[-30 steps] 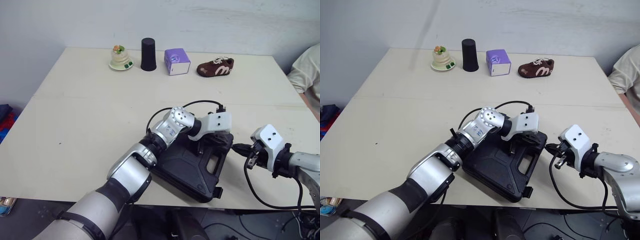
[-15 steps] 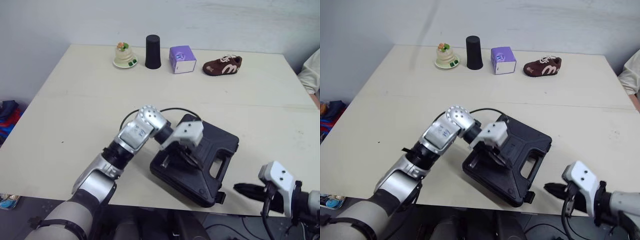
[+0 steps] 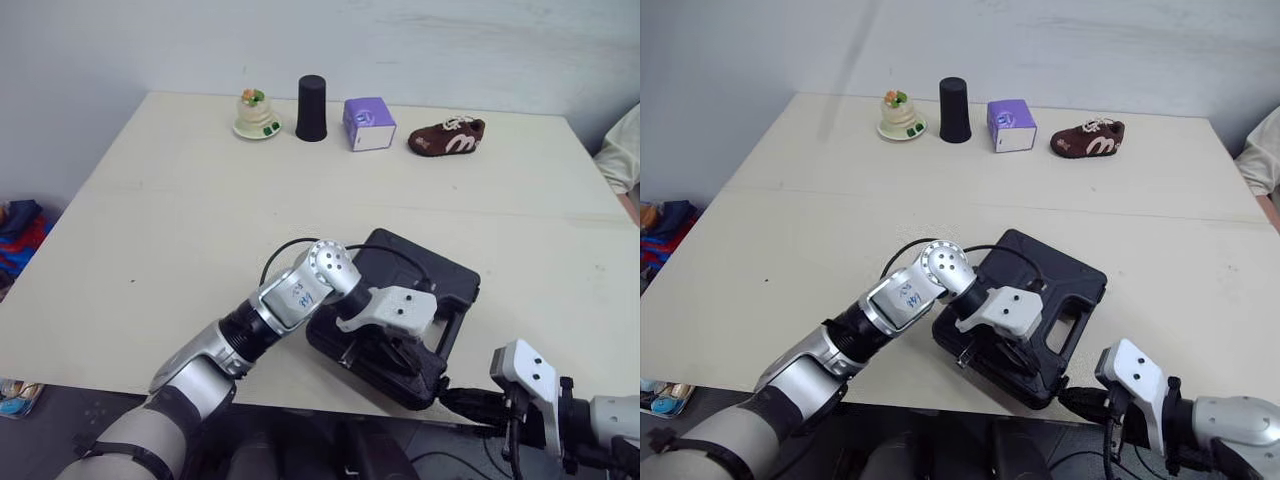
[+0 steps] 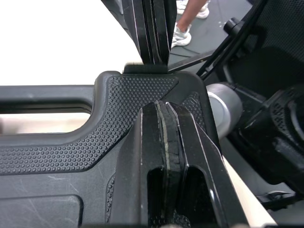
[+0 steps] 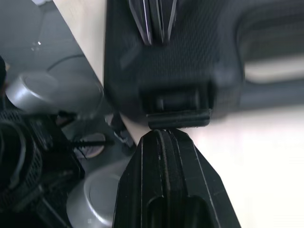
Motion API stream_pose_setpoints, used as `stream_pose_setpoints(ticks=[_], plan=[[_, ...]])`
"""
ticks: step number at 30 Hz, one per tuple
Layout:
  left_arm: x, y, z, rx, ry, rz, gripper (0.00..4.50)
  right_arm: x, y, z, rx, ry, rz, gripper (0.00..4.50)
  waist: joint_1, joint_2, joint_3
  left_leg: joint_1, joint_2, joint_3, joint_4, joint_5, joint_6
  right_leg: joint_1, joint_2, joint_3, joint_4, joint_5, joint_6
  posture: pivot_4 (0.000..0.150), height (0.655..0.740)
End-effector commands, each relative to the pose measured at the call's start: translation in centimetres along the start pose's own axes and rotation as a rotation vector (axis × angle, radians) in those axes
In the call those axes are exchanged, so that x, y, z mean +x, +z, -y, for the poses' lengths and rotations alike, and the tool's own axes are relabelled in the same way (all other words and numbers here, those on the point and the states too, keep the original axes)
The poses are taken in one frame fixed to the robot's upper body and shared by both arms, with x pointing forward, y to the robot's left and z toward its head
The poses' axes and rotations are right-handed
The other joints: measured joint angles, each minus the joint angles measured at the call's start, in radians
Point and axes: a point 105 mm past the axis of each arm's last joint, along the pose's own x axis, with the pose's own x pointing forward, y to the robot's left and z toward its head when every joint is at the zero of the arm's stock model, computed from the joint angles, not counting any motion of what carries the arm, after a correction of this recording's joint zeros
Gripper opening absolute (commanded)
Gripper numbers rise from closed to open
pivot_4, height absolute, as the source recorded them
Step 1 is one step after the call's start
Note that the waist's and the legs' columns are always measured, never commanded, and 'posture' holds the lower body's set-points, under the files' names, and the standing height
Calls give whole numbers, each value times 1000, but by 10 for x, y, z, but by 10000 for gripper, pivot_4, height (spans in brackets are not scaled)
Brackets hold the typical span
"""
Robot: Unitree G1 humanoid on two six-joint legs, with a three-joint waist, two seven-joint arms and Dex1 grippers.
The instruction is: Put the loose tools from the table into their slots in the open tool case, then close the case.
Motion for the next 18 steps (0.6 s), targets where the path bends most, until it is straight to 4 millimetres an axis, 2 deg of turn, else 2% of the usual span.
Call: stream_pose_setpoints(ticks=[1, 5, 11, 14, 16, 18], plan=[[12, -39, 3, -86, 1, -159, 747, 4, 21, -12, -52, 44, 62, 0, 2, 0, 0, 0, 0, 0, 0, 0, 0, 1, 0, 0, 0, 0, 0, 1500, 7339], [11, -41, 0, -77, 12, -171, 747, 9, 29, -14, -60, 56, 79, 0, -10, -1, 0, 3, 1, 0, -2, -1, 1, 10, 1, 0, -4, 0, -1, 1500, 7339], [11, -42, -2, -72, 15, -170, 747, 9, 32, -11, -97, 39, 65, 0, -17, -5, -3, 3, 1, 0, -2, 0, 2, 11, 1, 0, -5, 1, -1, 1500, 7339], [7, -36, -5, -88, 33, -118, 747, 4, 28, -6, -120, 11, 34, 0, -17, -5, -3, 3, 2, 0, -2, 0, 2, 11, 1, 0, -7, 2, -1, 1500, 7339], [-3, -26, -8, -113, 65, -29, 747, -4, 26, 1, -150, -31, 16, 0, -15, -5, -3, 3, 2, 0, -3, 0, 2, 11, 1, 0, -8, 2, -1, 1500, 7339], [-34, -6, -8, -192, 98, 167, 747, -22, 31, 13, -197, -114, 41, 0, -16, -2, -1, 2, 1, 0, -3, -1, 3, 10, 1, -1, -9, 2, 0, 1500, 7339]])
